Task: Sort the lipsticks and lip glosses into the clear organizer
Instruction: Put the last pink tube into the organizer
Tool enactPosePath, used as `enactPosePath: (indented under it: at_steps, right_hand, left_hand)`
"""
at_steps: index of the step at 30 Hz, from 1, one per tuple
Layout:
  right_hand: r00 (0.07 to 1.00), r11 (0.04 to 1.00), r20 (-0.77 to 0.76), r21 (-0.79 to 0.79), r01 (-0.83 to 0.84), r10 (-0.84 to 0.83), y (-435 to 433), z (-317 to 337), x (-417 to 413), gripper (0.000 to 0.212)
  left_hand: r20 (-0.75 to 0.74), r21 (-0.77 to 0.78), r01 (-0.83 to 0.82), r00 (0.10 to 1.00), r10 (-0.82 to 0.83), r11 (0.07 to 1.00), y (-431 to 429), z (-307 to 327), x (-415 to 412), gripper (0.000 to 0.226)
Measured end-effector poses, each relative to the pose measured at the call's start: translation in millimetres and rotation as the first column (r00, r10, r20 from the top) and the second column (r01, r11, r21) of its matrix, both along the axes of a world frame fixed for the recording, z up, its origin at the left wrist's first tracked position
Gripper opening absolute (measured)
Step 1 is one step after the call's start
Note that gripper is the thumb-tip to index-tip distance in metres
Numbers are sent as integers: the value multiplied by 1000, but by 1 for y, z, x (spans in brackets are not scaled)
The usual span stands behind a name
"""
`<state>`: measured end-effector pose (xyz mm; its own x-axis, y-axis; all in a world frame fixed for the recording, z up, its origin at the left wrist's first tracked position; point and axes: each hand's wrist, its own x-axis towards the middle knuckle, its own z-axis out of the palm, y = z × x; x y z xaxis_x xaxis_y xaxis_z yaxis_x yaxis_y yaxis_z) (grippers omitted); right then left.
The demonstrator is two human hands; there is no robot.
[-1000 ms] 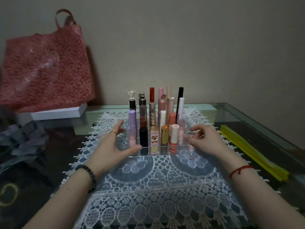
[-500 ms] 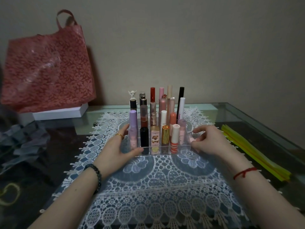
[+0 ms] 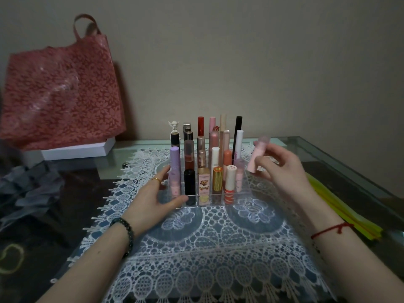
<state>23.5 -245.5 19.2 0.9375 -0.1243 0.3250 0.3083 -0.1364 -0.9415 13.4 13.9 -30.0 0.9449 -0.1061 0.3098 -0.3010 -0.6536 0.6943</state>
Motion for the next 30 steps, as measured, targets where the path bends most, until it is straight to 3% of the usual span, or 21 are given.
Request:
enactPosePath:
  at_steps: [2,5,9,14,17,30]
  right_hand:
    - [999,999,30,31,-43,42,1,1,-3,29]
    - [995,989,84,-140,-40,52,4,0,-7,24]
    - [982,958,185,-288,11,44,7,-2,-10,25]
    - [976,906,206,-424,19,76,6,-6,-10,38]
    - [972,863,225,-503,50,75,4,-8,-9,33]
    - [975,829,220,-549,107,20,5,-12,-8,25]
  left_hand:
    - [-1,-1,0,1000,0,1000,-1,0,-1,95]
    - [4,3,-1,1000,1,1000,-1,1,-1,94]
    - [8,7,-1,1000,1,1000,0,1,0,92]
    - [6,0,3,1000,-3,1000,0,0,1,95]
    - [16,2,5,1000,-5,1000,1,-1,2,95]
    - [13,-13,9,1000,-9,1000,2,-2,3,95]
